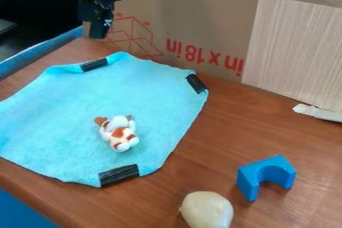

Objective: Moving the toy from bottom right o the cloth to the top coner of the table

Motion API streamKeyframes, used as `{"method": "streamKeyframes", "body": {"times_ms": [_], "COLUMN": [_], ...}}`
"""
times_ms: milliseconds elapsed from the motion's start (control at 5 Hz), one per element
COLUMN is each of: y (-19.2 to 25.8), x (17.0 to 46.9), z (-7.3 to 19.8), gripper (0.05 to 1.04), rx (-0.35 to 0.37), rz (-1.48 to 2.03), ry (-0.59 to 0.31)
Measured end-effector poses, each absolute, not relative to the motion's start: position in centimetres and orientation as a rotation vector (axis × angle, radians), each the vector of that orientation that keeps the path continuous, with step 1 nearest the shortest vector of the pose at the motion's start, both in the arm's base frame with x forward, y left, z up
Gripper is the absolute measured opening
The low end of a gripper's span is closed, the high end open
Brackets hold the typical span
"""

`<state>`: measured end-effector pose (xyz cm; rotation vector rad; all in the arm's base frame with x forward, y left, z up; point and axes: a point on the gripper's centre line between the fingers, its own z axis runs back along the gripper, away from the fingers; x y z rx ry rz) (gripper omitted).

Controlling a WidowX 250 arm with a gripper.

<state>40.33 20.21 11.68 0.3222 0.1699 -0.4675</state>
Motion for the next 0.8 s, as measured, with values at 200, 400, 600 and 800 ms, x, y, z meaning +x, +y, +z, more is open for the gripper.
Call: {"method": "streamKeyframes", "body": {"times_ms": [200, 400, 600, 800], "y": [20.0, 18.7, 17.1, 15.8], "x": [40.1, 38.7, 38.1, 37.0], "z": [9.4, 7.0, 8.0, 9.1], "gripper": [0.999, 0.999, 0.999, 0.999], "rx": [0.287, 0.224, 0.187, 0.159], "rz": [-0.475, -0.44, -0.369, -0.242], "ry": [0.21, 0.209, 0.092, -0.075]}}
